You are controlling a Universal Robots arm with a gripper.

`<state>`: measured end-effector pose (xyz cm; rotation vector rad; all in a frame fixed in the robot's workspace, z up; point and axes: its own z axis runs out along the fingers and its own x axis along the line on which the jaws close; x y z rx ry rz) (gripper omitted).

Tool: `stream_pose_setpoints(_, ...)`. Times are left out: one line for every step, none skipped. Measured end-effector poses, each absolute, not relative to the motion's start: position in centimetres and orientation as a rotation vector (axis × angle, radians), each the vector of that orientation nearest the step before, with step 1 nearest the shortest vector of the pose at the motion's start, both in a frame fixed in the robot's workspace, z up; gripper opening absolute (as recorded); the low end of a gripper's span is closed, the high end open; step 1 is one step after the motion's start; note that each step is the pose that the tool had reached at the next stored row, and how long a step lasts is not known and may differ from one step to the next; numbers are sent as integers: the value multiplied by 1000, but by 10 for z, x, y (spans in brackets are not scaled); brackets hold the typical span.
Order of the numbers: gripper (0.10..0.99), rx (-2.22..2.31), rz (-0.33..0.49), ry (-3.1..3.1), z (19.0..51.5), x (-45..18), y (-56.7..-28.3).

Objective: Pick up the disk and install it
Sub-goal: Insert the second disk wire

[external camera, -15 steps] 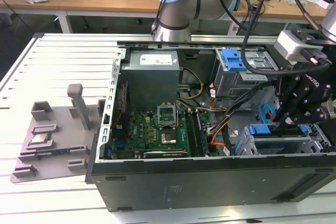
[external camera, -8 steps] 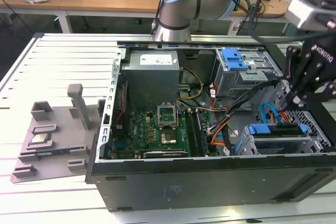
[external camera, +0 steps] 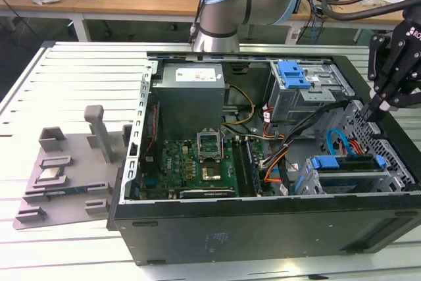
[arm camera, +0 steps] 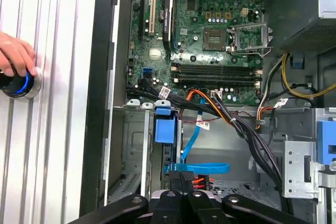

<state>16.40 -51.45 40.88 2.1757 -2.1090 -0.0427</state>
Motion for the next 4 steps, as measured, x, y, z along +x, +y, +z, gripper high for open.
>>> stream_pose_setpoints(106,2176,-43,-2109,409,164,-515)
stream_pose_setpoints(106,2176,-43,-2109,409,164,-515)
stream_pose_setpoints(106,2176,-43,-2109,409,164,-515)
stream_pose_setpoints(106,2176,-43,-2109,409,164,-515)
